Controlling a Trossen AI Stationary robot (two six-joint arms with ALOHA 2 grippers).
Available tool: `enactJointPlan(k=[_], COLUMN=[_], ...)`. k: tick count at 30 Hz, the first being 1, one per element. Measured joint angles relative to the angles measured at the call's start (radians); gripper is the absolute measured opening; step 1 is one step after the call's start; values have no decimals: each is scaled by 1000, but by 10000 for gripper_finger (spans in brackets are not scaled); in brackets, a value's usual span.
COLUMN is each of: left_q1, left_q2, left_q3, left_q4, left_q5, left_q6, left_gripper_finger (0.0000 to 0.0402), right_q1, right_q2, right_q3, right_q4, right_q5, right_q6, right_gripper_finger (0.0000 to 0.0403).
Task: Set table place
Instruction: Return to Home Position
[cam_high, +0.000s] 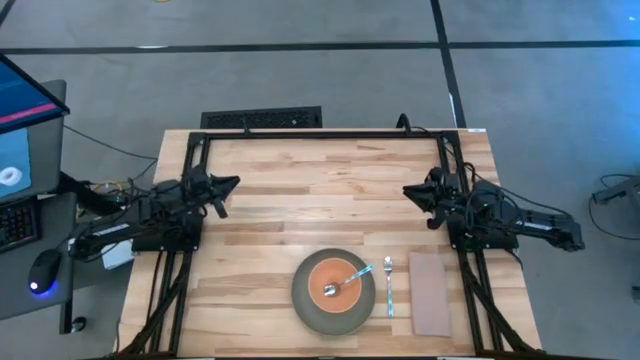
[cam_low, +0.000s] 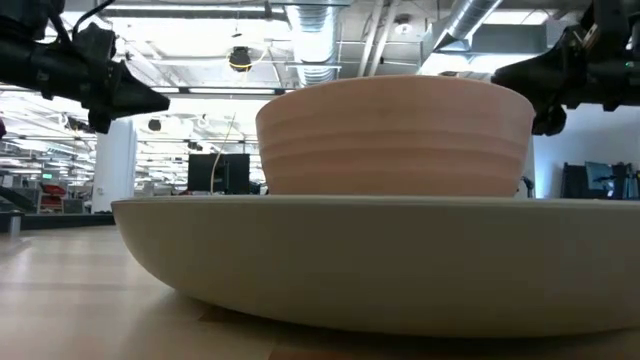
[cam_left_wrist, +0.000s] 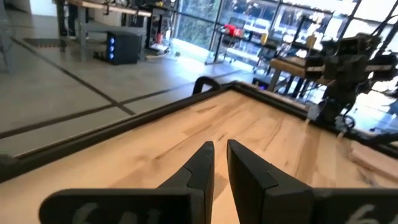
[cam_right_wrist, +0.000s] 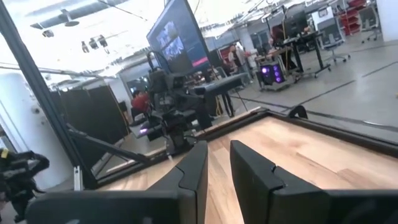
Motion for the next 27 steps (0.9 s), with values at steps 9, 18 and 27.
enactJointPlan(k=[9, 18, 27], left_q1=[0, 0, 0], left_q2=[0, 0, 2], left_q3=[0, 0, -70], left_q4=[-48, -72, 92], left_q5=[-20, -25, 9], left_q6=[0, -8, -1], left_gripper_finger=[35, 35, 35], right_q1=[0, 0, 0], right_q2=[0, 0, 0], right_q3=[-3, -3, -3], right_q4=[8, 4, -75], right_q5=[-3, 1, 2], right_q6=[2, 0, 0], right_gripper_finger=[93, 93, 93])
